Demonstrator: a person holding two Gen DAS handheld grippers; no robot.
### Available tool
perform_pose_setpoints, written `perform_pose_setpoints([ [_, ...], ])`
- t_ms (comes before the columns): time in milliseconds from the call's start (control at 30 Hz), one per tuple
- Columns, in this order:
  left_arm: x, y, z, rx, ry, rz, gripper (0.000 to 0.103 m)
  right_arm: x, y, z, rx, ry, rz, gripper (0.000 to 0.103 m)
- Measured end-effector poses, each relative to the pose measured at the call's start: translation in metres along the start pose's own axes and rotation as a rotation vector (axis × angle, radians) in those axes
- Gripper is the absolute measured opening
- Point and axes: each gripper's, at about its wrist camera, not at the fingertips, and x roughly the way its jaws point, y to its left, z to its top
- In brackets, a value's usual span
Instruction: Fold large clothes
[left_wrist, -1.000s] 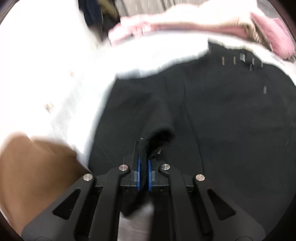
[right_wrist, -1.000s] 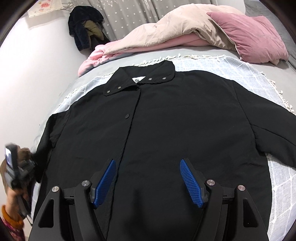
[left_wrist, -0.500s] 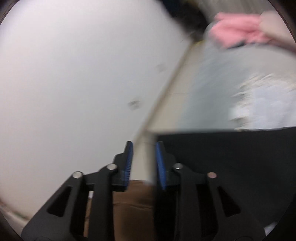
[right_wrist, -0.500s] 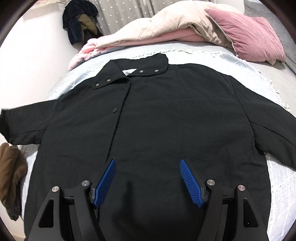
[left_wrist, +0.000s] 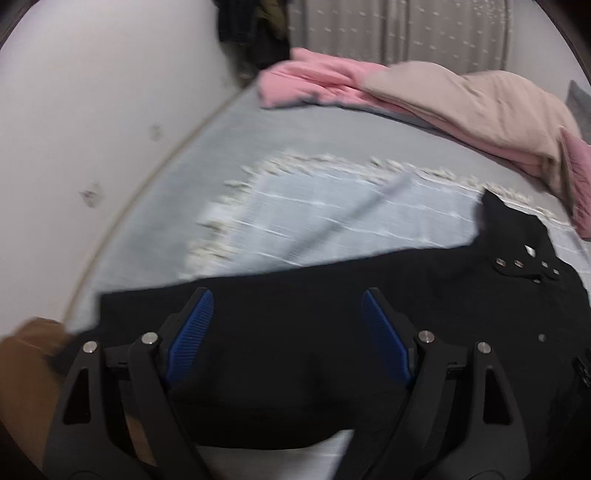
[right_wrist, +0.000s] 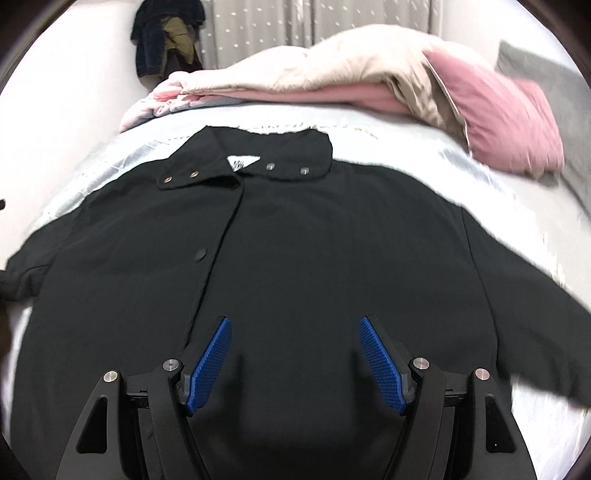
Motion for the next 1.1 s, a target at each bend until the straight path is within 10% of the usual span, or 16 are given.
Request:
perform_pose_setpoints([
  [267, 0.081, -0.044, -0.060, -0.009, 0.125, -0.106, 0.083, 0.053, -0.155, -0.004, 0.162, 0.048, -0.172, 0.074],
  [333, 0.078, -0.040, -0.068, 0.001, 0.038, -0.121, 0.088, 0.042, -0.220, -0.023, 0.262, 0.017, -0.194, 0.092],
  [467, 0.064, -0.033, -0.072, 0.023, 0.028, -0.091, 0.088, 0.013, -0.351, -0.083, 0.507, 0.103, -0.483, 0.092],
  [633, 0.039, -0.032, -0.076, -0.015, 0.041, -0.035, 0.088, -0.049, -0.424, -0.129, 0.682, 0.150, -0.744, 0.092],
  [1100, -0.050, -0.053, -0.161, -0.143, 0.144, -0.255, 0.097, -0.122, -0.382, -0.183, 1.098, -0.162, -0.103, 0.094],
])
